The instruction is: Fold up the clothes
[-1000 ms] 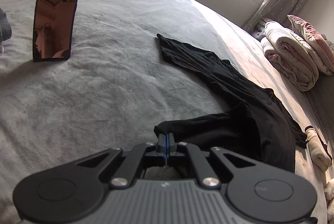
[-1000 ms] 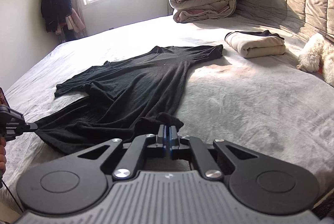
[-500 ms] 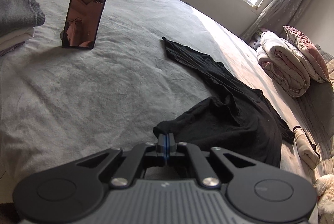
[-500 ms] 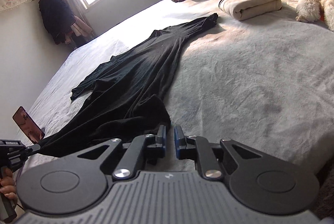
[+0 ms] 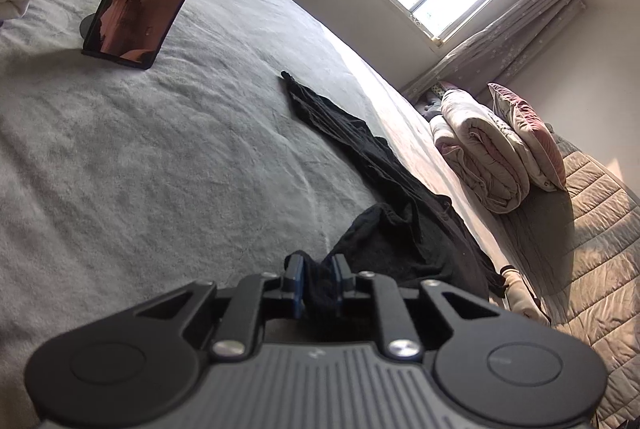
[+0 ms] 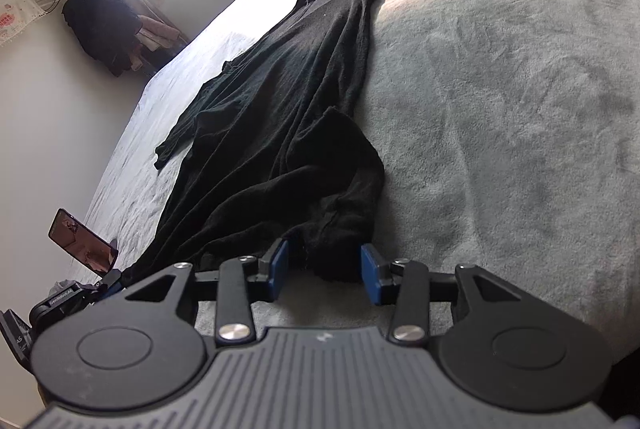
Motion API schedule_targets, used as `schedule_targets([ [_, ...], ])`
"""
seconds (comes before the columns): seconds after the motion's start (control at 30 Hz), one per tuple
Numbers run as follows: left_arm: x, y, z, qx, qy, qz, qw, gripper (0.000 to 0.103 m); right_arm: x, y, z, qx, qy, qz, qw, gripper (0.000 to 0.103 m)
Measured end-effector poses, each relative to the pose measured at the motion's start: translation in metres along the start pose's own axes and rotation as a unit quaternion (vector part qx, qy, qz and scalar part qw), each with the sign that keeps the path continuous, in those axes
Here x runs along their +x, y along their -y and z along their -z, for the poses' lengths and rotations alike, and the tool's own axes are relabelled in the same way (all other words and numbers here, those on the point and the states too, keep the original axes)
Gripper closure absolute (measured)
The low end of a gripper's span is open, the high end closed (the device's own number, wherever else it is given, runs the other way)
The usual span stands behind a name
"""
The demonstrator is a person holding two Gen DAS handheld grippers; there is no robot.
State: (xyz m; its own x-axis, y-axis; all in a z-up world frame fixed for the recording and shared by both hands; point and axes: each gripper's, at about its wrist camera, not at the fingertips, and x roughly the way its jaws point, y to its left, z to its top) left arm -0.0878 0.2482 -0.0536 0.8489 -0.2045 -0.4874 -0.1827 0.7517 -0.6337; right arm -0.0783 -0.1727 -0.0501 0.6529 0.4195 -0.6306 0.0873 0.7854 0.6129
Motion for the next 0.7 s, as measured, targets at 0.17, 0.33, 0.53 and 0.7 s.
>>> schedule_targets([
  [0.17,0.011,0.002,0.002,0.003,-0.015,0.007,0.9999,0.08,0.006,-0.001,-0.004,0.011,0.001,-0.011,1.0,0.057],
  [0.33,0.021,0.014,0.009,0.023,-0.024,-0.012,0.9994,0.103,0.013,-0.002,-0.005,-0.016,0.016,0.013,1.0,0.096],
  [0.53,-0.013,0.021,0.011,0.009,-0.006,-0.037,0.9993,0.103,-0.014,0.002,-0.015,-0.032,0.023,0.016,0.999,0.099],
  [0.7,-0.049,0.028,0.01,-0.016,0.005,-0.04,0.9991,0.103,-0.05,0.001,-0.036,-0.045,0.027,0.002,0.999,0.1],
])
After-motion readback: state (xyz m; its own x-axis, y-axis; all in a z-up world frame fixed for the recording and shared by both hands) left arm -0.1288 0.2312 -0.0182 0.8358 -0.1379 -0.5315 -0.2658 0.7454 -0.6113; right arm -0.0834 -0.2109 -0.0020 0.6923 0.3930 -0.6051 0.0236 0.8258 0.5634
